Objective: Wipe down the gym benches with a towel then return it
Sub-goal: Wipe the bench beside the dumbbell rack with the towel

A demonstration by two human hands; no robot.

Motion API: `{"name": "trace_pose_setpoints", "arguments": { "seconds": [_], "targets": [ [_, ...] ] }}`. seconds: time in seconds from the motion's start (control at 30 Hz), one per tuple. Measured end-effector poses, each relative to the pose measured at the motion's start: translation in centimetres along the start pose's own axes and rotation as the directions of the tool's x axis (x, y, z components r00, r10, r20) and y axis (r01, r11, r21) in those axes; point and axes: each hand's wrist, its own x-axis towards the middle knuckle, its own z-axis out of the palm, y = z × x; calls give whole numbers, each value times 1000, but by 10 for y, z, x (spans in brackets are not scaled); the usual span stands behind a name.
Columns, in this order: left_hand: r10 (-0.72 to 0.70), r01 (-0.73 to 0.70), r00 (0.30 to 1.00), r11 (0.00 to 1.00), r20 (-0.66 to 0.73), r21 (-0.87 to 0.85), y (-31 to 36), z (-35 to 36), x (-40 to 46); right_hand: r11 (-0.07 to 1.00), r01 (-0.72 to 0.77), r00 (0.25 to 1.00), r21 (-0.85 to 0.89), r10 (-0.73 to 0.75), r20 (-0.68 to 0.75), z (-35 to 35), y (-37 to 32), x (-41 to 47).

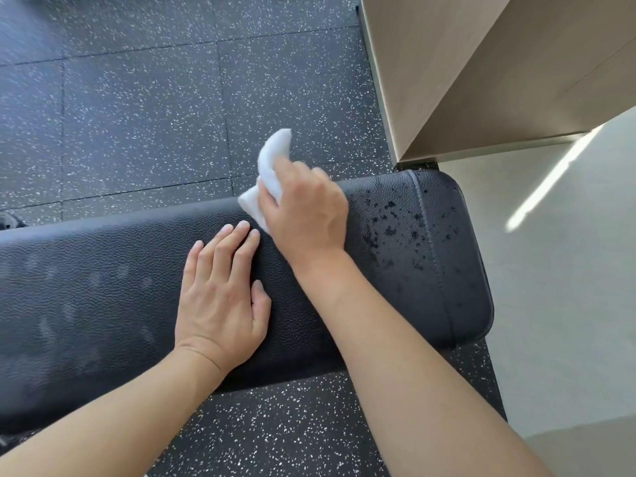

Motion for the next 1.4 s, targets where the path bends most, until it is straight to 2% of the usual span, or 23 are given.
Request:
{"name": "trace_pose_setpoints", "arguments": {
  "seconds": [0.13, 0.23, 0.33, 0.4, 0.47, 0.6, 0.67, 0.73, 0.8, 0.83, 0.87, 0.93, 0.97, 1.03, 1.13, 1.27, 1.33, 1.4],
  "targets": [
    [6, -6, 1000, 1000, 2, -6, 0, -1, 1, 967, 185, 983, 178, -183, -30, -16, 21, -47],
    [5, -5, 1000, 1000, 8, -17, 0, -1, -1, 963, 241, 970, 118, -236, -50, -37, 77, -69],
    [10, -10, 1000, 1000, 2, -22, -1, -1, 0, 998, 54, 996, 45, -50, -74, -46, 106, -43],
    [8, -8, 1000, 1000, 5, -27, -1, -1, 0, 993, -113, 991, 21, 114, -75, -40, 93, -16],
    [7, -7, 1000, 1000, 2, -30, -1, 0, 0, 989, -150, 988, -13, 149, -30, -23, 62, 9],
    [13, -13, 1000, 999, 1, -34, -2, 0, 0, 1000, 15, 988, 6, -15, 156, 16, -17, 35],
    [15, -15, 1000, 999, 1, -31, -3, 0, 0, 991, 115, 977, 71, -126, 170, 24, -37, 31],
    [14, -14, 1000, 1000, 5, -28, -2, 0, -1, 968, 242, 958, 71, -250, 143, 17, -23, 24],
    [15, -15, 1000, 999, 1, -31, -3, -1, 0, 949, 302, 947, -88, -288, 145, 4, 22, 29],
    [16, -16, 1000, 999, 0, -32, -3, 0, 0, 951, 261, 962, -164, -243, 124, -2, 52, 34],
    [16, -16, 1000, 999, 0, -34, -4, 0, 0, 968, 160, 985, -192, -144, 95, -9, 82, 40],
    [17, -16, 1000, 999, 3, -36, -5, 1, -1, 989, -89, 992, -116, 99, 82, -24, 121, 51],
    [18, -18, 1000, 999, 5, -38, -4, 1, -1, 983, -146, 985, -107, 155, 80, -25, 125, 55],
    [15, -15, 1000, 999, 5, -41, -3, 0, -1, 974, -134, 985, -183, 151, 84, -18, 105, 56],
    [5, -5, 1000, 999, 0, -51, -2, -1, 0, 985, -13, 987, -172, 40, 153, 6, 33, 48],
    [5, -4, 1000, 999, 15, -47, -2, -1, 1, 999, 40, 956, 13, -42, 289, 36, -50, 54],
    [6, -5, 1000, 999, 13, -46, -2, -1, 0, 991, 45, 926, 122, -87, 367, 43, -62, 58],
    [12, -11, 1000, 999, 13, -33, -2, -1, 1, 984, 88, 932, 156, -136, 335, 38, -42, 55]
  ]
}}
